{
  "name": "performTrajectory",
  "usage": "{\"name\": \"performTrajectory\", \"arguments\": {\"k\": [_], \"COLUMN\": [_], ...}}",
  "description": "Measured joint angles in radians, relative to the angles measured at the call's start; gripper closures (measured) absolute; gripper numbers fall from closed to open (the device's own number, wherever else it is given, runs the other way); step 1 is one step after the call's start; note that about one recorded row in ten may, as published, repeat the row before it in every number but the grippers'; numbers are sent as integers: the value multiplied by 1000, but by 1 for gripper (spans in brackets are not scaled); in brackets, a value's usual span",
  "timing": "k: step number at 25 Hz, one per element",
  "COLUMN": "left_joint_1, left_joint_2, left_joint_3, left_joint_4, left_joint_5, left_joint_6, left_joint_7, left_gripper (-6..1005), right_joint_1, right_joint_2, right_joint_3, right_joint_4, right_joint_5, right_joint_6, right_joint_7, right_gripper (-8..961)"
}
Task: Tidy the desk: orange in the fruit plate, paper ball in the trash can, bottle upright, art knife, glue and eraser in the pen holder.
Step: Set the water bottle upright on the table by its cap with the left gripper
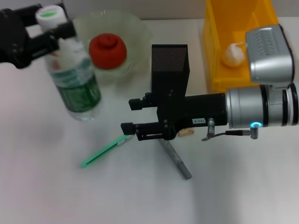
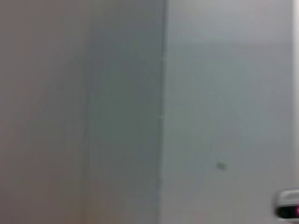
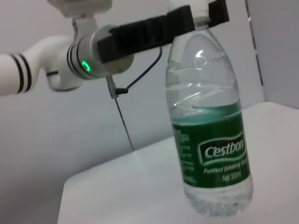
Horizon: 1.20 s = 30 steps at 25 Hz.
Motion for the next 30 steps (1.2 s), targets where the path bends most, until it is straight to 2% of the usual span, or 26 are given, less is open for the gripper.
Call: {"name": "performTrajectory", "arguments": {"k": [2, 6, 7, 11, 12, 16, 22, 30], "left_joint_1": [9, 14, 28, 36, 34, 30, 29, 28], "left_joint_2": [2, 1, -10, -22, -22, -22, -23, -23], "left_joint_3": [-47, -60, -80, -81, -83, -84, -85, -85], "left_joint_4": [-2, -6, -10, -54, -84, -116, -175, -220], "left_joint_5": [3, 3, 2, 1, -1, -3, -45, -69], "left_joint_6": [-34, -52, -125, -224, -244, -290, -357, -432], "left_joint_7": [18, 34, 68, 120, 142, 172, 264, 321], "left_gripper": [549, 550, 550, 543, 541, 534, 523, 509], "right_joint_1": [-18, -42, -56, -83, -100, -116, -114, -116], "right_joint_2": [-1, 0, 1, 1, 1, 2, 0, 2], "right_joint_3": [6, 25, 31, 33, 34, 34, 36, 36], "right_joint_4": [0, 0, 3, 19, 38, 96, 173, 193], "right_joint_5": [32, 63, 90, 158, 210, 284, 316, 317], "right_joint_6": [-4, -10, -16, -46, -79, -135, -146, -148], "right_joint_7": [-23, -81, -117, -212, -296, -418, -450, -451], "right_gripper": [260, 260, 260, 260, 260, 261, 260, 261]}}
